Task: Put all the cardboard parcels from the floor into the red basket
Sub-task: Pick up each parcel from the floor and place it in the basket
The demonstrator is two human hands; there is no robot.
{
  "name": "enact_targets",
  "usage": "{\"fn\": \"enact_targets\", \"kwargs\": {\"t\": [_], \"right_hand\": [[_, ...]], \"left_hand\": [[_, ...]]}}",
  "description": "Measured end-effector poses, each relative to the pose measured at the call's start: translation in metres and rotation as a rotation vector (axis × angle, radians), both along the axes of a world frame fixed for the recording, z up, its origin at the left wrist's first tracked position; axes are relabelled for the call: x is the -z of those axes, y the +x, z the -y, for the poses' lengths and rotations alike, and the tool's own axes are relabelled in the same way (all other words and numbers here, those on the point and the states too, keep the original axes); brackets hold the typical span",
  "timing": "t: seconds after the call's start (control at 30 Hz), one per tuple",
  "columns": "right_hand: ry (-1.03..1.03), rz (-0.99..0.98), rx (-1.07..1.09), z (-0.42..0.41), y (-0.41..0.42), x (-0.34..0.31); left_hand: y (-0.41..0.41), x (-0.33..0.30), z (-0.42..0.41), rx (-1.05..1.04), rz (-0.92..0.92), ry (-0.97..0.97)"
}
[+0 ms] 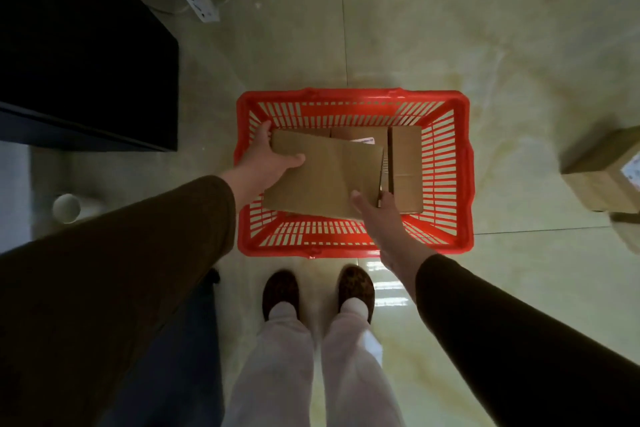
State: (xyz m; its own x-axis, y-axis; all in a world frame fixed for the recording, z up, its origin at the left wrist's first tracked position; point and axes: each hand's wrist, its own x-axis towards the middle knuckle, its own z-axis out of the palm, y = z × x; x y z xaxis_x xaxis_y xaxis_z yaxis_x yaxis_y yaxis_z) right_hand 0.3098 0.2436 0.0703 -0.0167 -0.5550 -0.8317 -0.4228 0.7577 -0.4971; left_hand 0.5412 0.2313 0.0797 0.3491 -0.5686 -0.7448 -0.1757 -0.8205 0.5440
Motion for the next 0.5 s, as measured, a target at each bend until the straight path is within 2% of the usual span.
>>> {"fn": "enact_targets", "kwargs": {"t": [0.1, 0.3, 0.5], "right_hand": [[0.019, 0.037, 0.087, -0.01, 0.007, 0.007], [0.035, 0.097, 0.189, -0.021, 0.031, 0.013], [0.136, 0.119, 0.334, -0.024, 0.048, 0.022]], "left_hand": [[0.002, 0.008, 0.008, 0.103, 0.027, 0.034], [0.013, 0.02, 0.016, 0.278, -0.025, -0.023], [0.033, 0.031, 0.033, 0.454, 0.079, -0.033]]}}
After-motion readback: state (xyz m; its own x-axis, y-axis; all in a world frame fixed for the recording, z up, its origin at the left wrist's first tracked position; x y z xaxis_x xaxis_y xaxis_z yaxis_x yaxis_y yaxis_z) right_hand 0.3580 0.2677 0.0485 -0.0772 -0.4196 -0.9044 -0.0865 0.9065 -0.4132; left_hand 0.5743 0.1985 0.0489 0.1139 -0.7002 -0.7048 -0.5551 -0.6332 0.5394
